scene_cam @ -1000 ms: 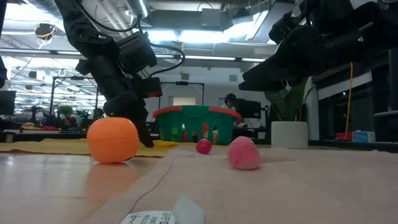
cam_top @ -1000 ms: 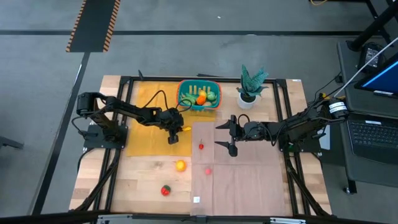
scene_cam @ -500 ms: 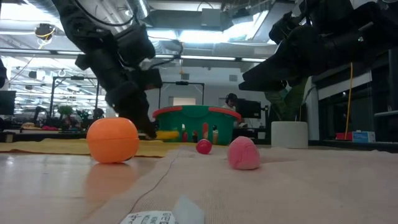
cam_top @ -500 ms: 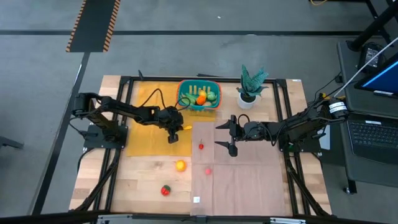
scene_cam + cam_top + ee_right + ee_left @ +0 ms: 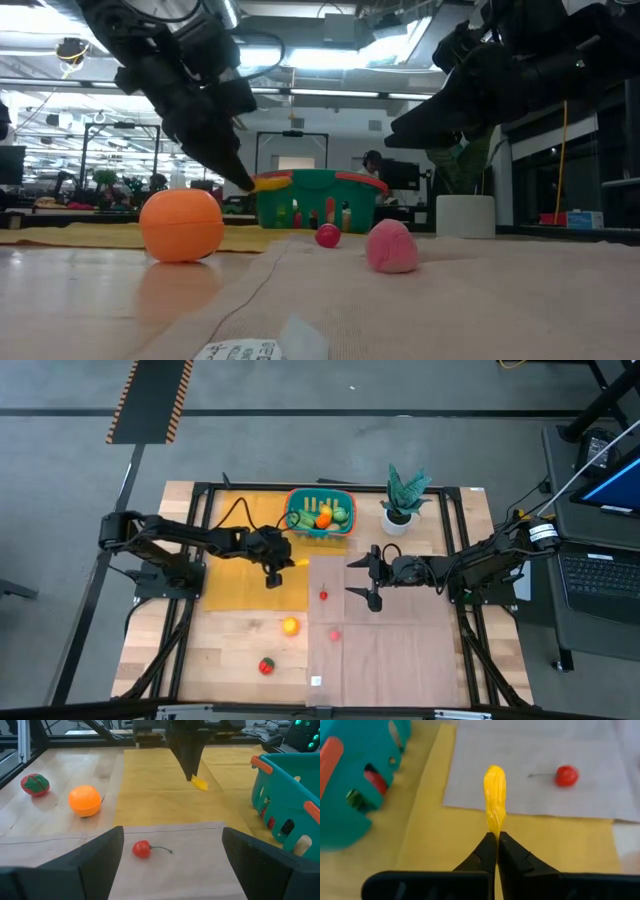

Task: Pick and placing Produce into tupperware
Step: Put the yellow corn into the blue basket

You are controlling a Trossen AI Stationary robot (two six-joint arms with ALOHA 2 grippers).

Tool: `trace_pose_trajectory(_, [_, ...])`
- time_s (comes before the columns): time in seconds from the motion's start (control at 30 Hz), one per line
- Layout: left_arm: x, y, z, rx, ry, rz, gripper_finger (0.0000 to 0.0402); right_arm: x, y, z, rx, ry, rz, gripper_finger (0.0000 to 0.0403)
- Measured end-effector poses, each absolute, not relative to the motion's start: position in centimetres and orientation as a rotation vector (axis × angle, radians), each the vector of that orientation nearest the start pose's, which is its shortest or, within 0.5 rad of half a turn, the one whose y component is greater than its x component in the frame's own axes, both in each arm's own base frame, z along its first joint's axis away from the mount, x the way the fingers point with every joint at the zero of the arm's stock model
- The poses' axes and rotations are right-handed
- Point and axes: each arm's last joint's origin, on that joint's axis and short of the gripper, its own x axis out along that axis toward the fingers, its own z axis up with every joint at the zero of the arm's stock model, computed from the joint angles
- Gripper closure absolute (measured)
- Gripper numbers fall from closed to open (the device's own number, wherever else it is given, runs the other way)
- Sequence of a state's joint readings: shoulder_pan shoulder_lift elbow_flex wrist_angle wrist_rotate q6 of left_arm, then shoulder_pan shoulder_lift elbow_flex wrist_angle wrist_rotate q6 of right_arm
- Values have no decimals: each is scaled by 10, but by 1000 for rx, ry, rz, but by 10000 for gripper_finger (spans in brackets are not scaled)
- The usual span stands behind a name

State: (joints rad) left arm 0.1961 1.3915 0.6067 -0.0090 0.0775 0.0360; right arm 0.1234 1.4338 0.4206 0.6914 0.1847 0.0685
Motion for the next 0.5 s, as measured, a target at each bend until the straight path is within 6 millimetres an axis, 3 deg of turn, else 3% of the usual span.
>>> trace_pose_trajectory(0.17, [249, 50, 163, -84, 705, 32, 401, 254, 26, 158, 19, 316, -72, 63])
trace_pose_trajectory(0.5, [232, 54, 152, -97, 363, -137, 401, 257, 26, 165, 26, 241, -69, 63])
